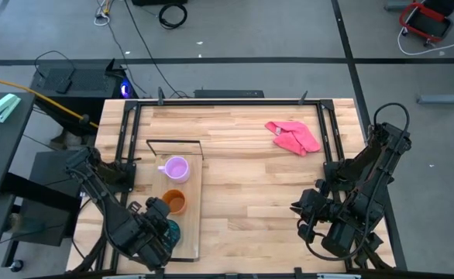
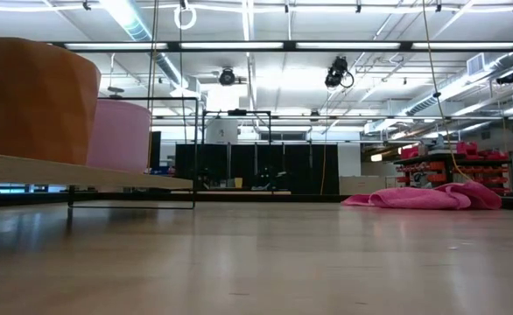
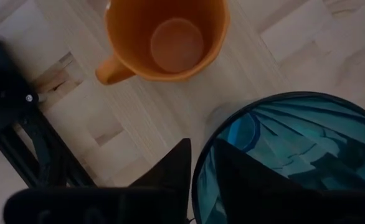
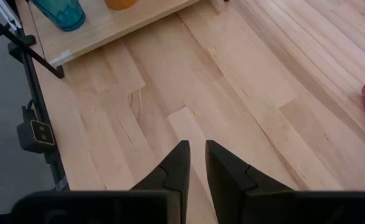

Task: Stack small to large cups/mugs on shelf
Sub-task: Put the blue cup on the shelf

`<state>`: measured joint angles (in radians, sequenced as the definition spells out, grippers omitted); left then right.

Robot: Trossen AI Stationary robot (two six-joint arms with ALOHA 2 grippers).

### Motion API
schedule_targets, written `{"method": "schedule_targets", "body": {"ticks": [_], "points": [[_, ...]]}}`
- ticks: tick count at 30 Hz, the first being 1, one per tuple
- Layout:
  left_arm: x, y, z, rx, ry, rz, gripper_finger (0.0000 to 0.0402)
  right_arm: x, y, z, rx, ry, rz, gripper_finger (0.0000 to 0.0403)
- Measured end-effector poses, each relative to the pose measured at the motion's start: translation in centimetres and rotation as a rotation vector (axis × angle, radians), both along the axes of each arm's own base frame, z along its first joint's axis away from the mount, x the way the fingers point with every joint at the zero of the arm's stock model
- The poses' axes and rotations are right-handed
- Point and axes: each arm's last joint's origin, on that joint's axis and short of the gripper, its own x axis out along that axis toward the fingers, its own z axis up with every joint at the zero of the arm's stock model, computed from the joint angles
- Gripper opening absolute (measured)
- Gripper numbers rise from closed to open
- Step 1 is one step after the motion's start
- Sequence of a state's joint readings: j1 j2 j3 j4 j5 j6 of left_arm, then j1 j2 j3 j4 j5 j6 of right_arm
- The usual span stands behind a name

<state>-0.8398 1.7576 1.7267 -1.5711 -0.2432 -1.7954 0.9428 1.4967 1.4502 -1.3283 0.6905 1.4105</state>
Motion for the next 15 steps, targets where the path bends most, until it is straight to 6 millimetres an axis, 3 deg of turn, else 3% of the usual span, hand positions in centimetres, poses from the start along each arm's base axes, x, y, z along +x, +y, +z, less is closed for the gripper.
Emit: {"method": "schedule_targets", "body": {"ticks": [15], "points": [[-0.6, 0.6, 1.2, -0.034, -0.033, 0.023, 0.0088, 0.0, 0.0, 0.0, 0.000, 0.000, 0.000, 0.0059]]}}
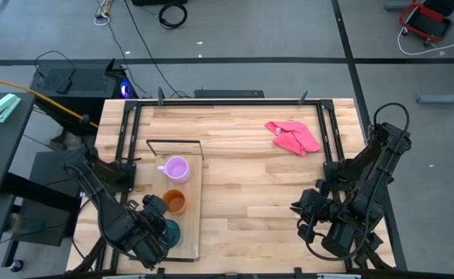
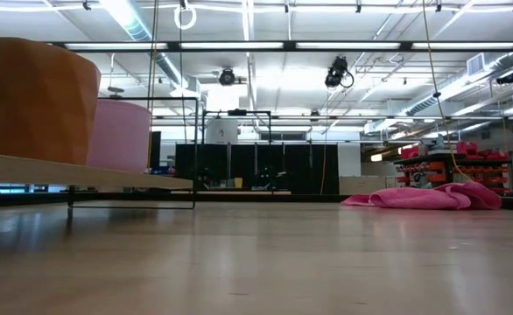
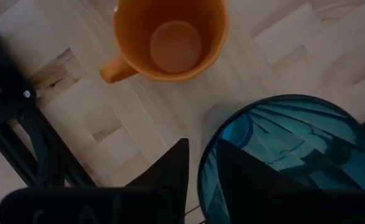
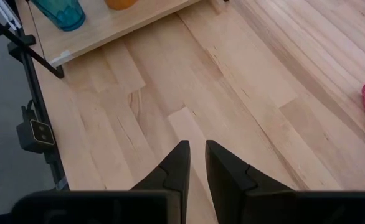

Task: Stack small to large cups/mugs on shelf
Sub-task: Put the blue cup on the shelf, then return to home position

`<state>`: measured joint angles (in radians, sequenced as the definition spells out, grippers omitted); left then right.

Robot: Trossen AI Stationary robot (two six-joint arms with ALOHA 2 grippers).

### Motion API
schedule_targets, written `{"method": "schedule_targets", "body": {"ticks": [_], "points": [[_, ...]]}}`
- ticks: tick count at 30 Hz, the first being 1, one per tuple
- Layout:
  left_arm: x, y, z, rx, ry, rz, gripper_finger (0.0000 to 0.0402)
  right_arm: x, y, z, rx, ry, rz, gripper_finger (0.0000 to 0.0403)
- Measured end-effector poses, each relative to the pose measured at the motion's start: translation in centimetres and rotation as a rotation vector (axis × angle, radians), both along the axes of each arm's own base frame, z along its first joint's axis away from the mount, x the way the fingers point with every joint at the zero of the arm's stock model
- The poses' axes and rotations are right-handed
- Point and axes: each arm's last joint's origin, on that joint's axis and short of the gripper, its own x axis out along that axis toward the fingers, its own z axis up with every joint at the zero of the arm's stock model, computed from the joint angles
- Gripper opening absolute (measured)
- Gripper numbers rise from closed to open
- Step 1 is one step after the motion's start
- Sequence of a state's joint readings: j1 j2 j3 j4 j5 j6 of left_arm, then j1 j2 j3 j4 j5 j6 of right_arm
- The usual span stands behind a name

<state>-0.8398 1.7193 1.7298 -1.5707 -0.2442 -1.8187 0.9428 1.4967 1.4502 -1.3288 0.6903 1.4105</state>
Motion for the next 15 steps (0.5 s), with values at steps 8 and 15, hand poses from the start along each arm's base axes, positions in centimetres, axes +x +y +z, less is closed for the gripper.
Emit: {"method": "schedule_targets", "body": {"ticks": [8, 15], "points": [[-1.1, 0.9, 1.7, -0.037, -0.055, 0.008, 0.0098, 0.0, 0.0, 0.0, -0.002, 0.001, 0.001, 0.0059], [-2.2, 2.7, 3.8, -0.013, -0.199, 0.015, 0.0095, 0.0, 0.0, 0.0, -0.009, 0.003, 0.014, 0.0059]]}}
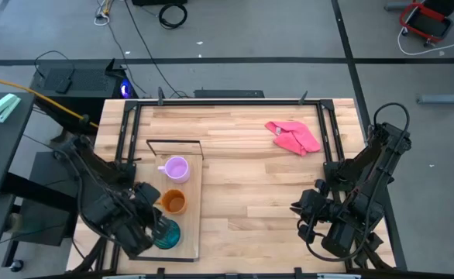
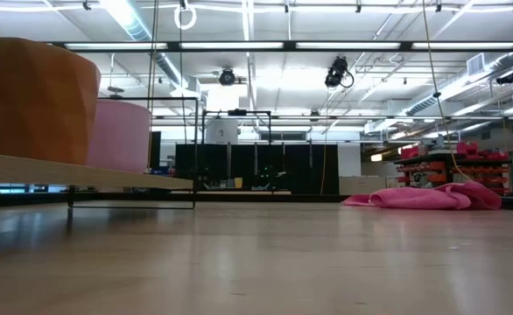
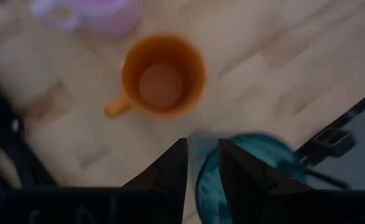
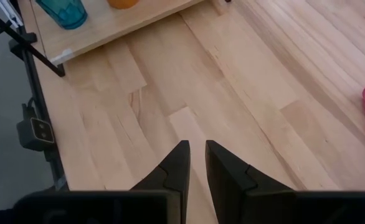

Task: Stack small to large cups/mugs on shelf
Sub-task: Return to home position

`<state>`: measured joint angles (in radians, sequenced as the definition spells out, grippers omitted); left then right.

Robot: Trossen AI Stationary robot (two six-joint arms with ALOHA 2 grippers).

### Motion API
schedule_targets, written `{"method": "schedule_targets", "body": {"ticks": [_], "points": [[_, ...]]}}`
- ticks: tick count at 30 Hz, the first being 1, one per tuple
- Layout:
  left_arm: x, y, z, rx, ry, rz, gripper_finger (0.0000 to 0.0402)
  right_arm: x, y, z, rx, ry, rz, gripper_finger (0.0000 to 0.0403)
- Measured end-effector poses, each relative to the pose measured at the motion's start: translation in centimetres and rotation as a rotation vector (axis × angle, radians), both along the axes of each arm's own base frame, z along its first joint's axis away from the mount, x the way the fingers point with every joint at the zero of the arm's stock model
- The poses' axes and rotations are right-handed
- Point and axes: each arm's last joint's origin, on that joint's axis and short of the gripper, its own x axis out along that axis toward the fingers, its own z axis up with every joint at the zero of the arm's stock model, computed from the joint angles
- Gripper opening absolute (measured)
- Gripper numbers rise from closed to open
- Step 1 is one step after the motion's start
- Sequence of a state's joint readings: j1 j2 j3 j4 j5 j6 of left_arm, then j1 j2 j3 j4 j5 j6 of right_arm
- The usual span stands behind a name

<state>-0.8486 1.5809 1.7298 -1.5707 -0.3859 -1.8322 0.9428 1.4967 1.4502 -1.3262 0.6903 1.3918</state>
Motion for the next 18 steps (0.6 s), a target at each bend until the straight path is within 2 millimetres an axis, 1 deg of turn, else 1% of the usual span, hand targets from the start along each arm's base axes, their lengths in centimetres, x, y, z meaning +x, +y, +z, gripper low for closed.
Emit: {"method": "schedule_targets", "body": {"ticks": [4, 8, 14, 18], "points": [[-0.6, 1.2, 1.3, 0.086, -0.112, -0.056, 0.0096, 0.5, 0.1, 0.1, 0.033, -0.024, -0.013, 0.0059], [-1.2, 2.5, 2.6, 0.227, -0.228, -0.125, 0.0098, 1.6, -0.2, 0.2, 0.076, -0.060, -0.047, 0.0059], [-1.2, 3.4, 3.5, 0.481, -0.329, -0.216, 0.0090, 3.4, -1.9, 0.2, 0.127, -0.090, -0.195, 0.0059], [-1.2, 3.6, 3.7, 0.612, -0.351, -0.264, 0.0084, 4.4, -2.9, 0.3, 0.141, -0.103, -0.248, 0.0059]]}}
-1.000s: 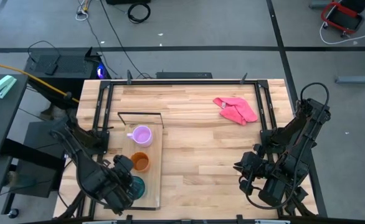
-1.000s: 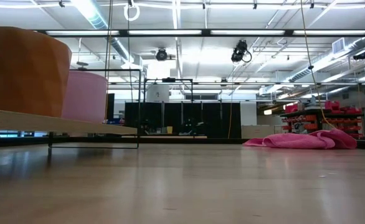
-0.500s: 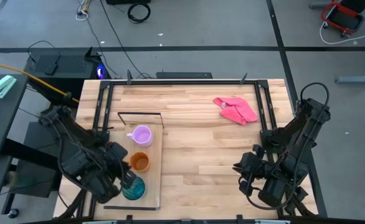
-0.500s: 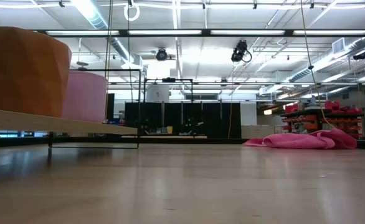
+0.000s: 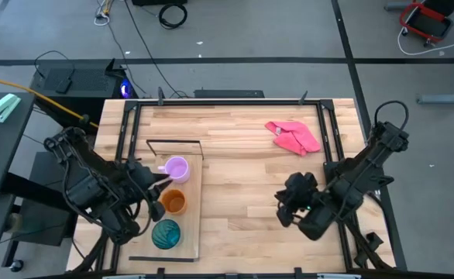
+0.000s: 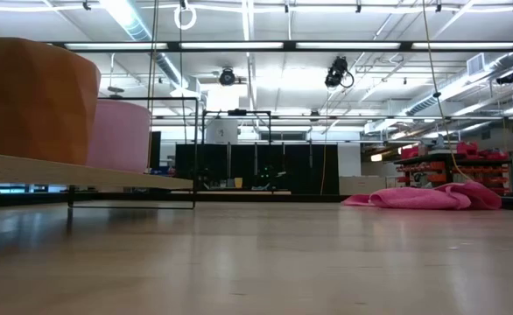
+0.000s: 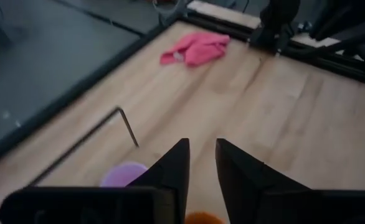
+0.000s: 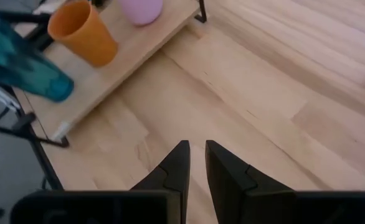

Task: Stack small to large cups/mugs on shelf
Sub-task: Return to home position

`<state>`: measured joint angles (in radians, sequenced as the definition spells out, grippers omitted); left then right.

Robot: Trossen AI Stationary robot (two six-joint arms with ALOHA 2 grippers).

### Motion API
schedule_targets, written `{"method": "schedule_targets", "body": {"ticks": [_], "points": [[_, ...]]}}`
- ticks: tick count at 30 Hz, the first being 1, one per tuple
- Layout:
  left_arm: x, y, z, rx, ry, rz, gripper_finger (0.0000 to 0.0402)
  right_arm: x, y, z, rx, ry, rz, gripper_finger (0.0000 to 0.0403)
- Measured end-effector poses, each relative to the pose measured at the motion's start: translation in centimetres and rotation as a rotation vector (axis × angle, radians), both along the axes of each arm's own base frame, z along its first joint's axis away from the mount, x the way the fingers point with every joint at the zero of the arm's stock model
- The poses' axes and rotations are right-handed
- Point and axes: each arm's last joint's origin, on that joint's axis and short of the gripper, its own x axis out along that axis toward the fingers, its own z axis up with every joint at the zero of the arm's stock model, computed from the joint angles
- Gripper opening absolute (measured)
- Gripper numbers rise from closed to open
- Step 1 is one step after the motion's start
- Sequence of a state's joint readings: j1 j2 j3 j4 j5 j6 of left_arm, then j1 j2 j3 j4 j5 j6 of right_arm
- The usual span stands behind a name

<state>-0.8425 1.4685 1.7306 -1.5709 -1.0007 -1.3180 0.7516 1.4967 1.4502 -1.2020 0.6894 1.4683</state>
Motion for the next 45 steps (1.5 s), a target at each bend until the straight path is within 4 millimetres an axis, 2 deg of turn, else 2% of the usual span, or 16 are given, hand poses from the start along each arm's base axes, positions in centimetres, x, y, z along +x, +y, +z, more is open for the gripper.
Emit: {"method": "schedule_targets", "body": {"ticks": [8, 17, 26, 37, 45], "points": [[0.1, 0.1, 0.2, 0.149, -0.008, -0.035, 0.0087, 1.7, -0.7, 0.4, 0.077, -0.084, -0.064, 0.0059], [0.0, 0.2, 0.3, 0.165, -0.001, -0.045, 0.0081, 2.5, -1.3, 0.5, 0.093, -0.109, -0.087, 0.0059], [-0.7, 0.9, 1.0, 0.147, -0.019, -0.049, 0.0085, 2.5, -1.3, 0.5, 0.068, -0.097, -0.059, 0.0059], [-0.6, 0.8, 0.9, 0.099, -0.022, -0.049, 0.0081, 2.3, -1.0, 0.7, -0.018, -0.073, 0.067, 0.0059], [-0.3, 0.4, 1.1, 0.045, -0.063, -0.043, 0.0082, 0.5, -1.6, 3.0, -0.040, -0.111, 0.191, 0.0059]]}}
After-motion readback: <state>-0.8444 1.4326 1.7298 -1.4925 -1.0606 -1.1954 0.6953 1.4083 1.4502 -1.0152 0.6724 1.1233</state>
